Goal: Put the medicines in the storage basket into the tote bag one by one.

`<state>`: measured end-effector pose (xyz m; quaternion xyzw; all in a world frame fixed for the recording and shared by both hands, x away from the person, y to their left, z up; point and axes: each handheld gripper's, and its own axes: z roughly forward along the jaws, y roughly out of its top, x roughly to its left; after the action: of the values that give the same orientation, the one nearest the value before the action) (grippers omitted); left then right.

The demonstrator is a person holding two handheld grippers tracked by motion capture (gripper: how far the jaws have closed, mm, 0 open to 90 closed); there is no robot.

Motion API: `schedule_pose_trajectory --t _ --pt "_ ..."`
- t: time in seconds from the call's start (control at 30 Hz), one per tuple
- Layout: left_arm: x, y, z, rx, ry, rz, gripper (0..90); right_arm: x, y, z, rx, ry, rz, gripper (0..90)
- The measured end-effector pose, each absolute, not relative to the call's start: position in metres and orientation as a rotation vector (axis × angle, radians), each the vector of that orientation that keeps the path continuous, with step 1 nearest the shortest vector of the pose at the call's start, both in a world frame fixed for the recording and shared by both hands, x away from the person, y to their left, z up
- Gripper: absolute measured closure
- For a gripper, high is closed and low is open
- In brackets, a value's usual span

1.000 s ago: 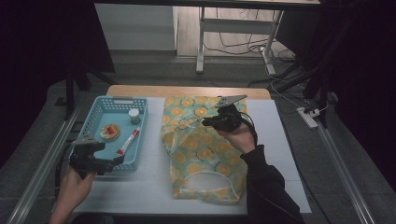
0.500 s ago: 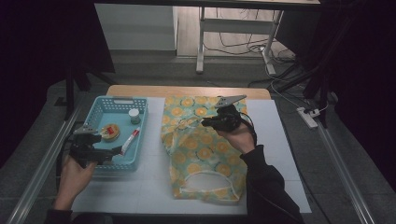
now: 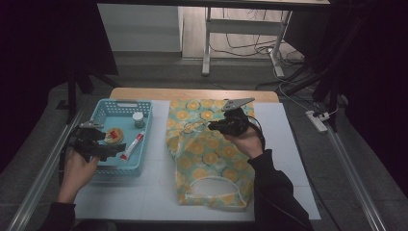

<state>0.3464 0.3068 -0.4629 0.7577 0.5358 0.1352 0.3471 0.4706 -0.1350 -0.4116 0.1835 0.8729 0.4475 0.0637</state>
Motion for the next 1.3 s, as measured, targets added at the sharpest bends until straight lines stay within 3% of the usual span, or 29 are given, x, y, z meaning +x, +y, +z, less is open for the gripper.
schedule_pose_trajectory --t 0.33,1.3 --pt "0.371 0.315 -0.466 1.932 1.472 0.341 0.1 0.471 -0.135 -0.411 0.550 2.636 1.353 89.9" --pt "0.444 0.324 -0.506 2.047 1.544 0.353 0.0 0.470 -0.137 -0.410 0.543 2.633 1.365 89.8"
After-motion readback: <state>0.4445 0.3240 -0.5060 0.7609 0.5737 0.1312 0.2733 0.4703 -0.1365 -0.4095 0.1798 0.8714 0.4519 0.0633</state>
